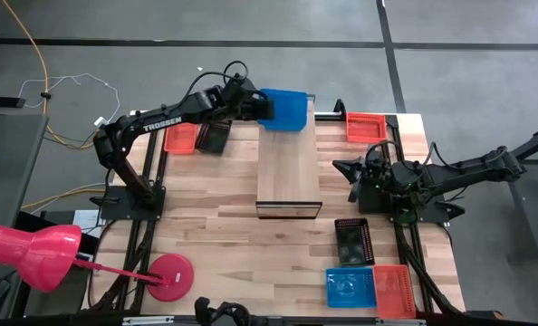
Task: Stack baskets on shelf by color
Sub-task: Stack the top blue bin on top of the blue bin on the shelf, then stack the blue bin on top of the blue bins on the shelf
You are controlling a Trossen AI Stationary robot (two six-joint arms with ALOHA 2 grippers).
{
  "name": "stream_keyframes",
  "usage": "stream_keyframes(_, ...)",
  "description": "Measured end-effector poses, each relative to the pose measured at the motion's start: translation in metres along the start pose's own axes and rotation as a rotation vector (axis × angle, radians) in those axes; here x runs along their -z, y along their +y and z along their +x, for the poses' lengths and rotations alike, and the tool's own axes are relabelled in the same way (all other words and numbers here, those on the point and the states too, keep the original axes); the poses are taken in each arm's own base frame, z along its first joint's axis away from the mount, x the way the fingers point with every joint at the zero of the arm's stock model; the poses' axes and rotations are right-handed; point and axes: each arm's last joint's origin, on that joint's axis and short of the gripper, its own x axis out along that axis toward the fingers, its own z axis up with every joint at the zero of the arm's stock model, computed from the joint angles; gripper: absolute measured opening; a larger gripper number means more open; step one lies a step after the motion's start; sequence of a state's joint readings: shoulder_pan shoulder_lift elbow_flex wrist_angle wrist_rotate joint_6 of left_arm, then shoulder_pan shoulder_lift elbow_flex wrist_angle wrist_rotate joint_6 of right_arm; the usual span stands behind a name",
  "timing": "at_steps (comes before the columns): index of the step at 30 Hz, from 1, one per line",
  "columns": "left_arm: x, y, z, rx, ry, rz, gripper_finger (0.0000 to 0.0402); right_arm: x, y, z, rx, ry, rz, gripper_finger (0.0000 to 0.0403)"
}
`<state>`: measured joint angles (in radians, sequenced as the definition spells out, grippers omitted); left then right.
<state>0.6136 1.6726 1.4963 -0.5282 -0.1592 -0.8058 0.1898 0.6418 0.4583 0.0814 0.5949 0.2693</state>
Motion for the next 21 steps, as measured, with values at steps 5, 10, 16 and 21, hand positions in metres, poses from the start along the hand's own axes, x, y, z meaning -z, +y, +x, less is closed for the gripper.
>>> stream_keyframes(5, 0.000, -0.001, 0.000, 0.017, 0.014, 0.024, 0.0046, 0.000, 0.000, 0.000, 0.000, 0.000, 0.003, 0.0000)
stream_keyframes(10, -0.005, 0.001, -0.002, 0.045, 0.012, 0.056, 0.0082, 0.000, 0.000, 0.000, 0.000, 0.000, 0.003, 0.0000)
stream_keyframes(16, -0.019, 0.005, -0.021, 0.076, -0.038, 0.044, 0.0128, 0.000, 0.000, 0.000, 0.000, 0.000, 0.003, 0.0000)
stream_keyframes(21, -0.029, 0.007, -0.050, 0.141, -0.078, 0.123, 0.0150, 0.000, 0.000, 0.000, -0.001, -0.004, 0.006, 0.0000)
